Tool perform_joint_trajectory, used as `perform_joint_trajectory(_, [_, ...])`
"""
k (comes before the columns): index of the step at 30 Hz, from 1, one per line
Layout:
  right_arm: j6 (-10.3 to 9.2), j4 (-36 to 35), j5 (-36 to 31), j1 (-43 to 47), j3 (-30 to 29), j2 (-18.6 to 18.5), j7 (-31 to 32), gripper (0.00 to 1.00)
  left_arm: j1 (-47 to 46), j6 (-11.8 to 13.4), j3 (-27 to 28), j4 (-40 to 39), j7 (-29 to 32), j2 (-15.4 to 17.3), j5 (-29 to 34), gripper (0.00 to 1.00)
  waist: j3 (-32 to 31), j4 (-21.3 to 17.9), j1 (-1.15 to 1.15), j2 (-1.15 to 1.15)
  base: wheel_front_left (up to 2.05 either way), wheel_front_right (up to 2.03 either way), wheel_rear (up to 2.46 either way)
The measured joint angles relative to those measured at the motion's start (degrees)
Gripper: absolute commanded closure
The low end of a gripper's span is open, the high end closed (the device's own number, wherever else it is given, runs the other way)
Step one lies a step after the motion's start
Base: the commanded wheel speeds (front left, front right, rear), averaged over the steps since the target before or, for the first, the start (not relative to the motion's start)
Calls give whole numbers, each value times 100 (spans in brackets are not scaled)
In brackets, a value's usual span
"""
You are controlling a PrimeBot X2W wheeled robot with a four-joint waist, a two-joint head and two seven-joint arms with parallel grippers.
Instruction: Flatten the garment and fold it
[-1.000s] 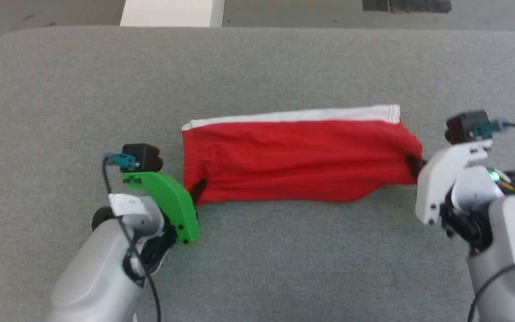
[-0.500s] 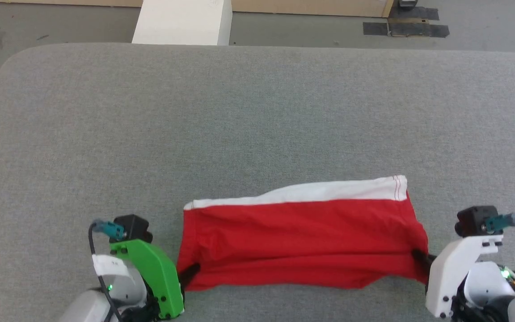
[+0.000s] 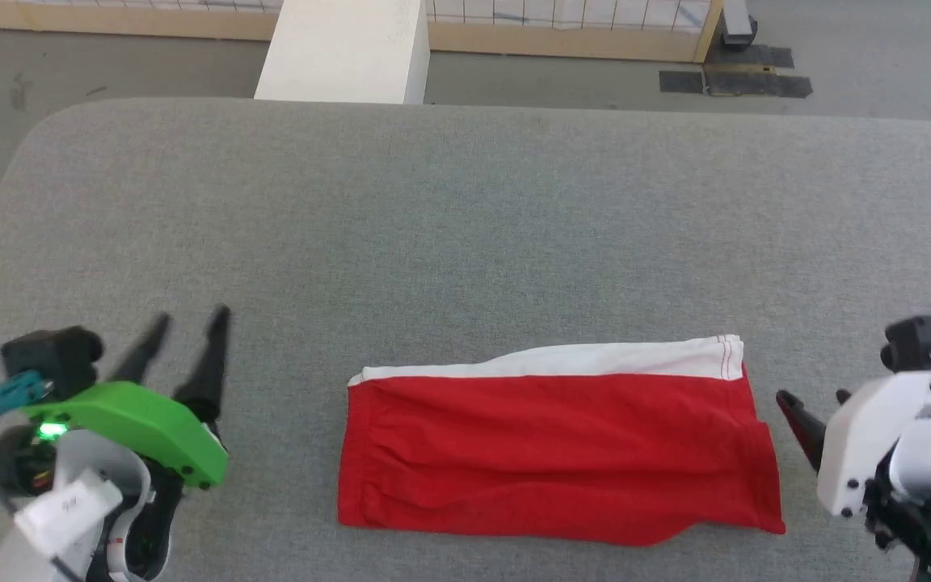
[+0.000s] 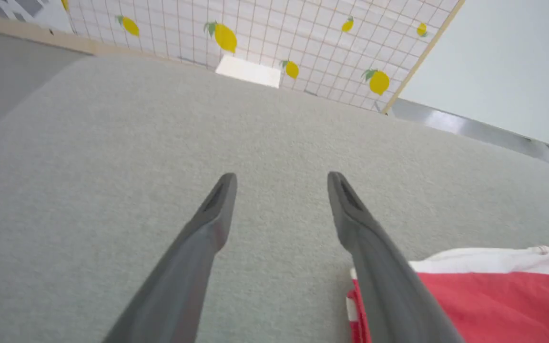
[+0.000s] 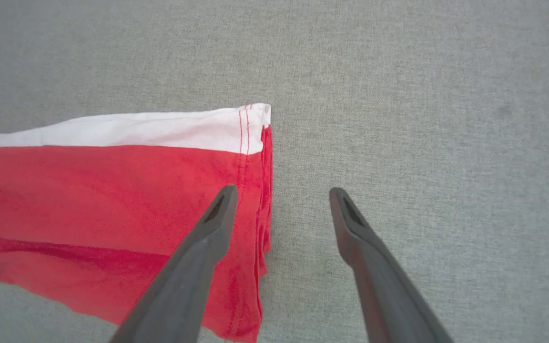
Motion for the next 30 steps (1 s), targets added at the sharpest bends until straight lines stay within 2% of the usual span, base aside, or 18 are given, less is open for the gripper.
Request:
perform_joint_trajectory(1, [0,355,-108,-297,147,-193,115,0,-34,-22,20,233,-1100,-49,638,0,71,2,0,0,0,0,0])
perform_joint_trajectory(4, [0,798,-225,-520,366,-303,204,0,-87,-89,-53,460,-1920,-153,1089,0,160,12,0,0,0,0,0])
perform_joint_trajectory(6, [0,1248,-248,-683,602,-288,220,0,-210,-112,-104,662,-2234,-397,1452,0,277,66,0,0,0,0,0])
perform_joint_trajectory(12, [0,1636,-260,-778,900,-287,120,0,-277,-268,52,768,-2269,-727,1736,0,419,143,0,0,0,0,0])
perform_joint_trajectory(13, [0,1681,-260,-810,894,-289,122,6,-279,-301,101,754,-2270,-787,1788,0,437,153,0,0,0,0,0])
perform_joint_trajectory(14, [0,1710,-259,-842,895,-292,127,63,-278,-331,134,751,-2271,-827,1818,0,448,157,0,0,0,0,0])
perform_joint_trajectory(15, [0,1725,-255,-871,887,-297,126,100,-276,-368,191,745,-2271,-882,1853,0,460,160,0,0,0,0,0])
perform_joint_trajectory(22, [4,1815,-141,-965,420,-443,80,100,-262,-597,481,673,-2278,-1188,2101,0,466,131,0,0,0,0,0])
perform_joint_trajectory(30, [3,1987,-391,-970,-482,-1170,328,100,-231,-842,679,609,-2292,-1464,2299,0,475,75,0,0,0,0,0])
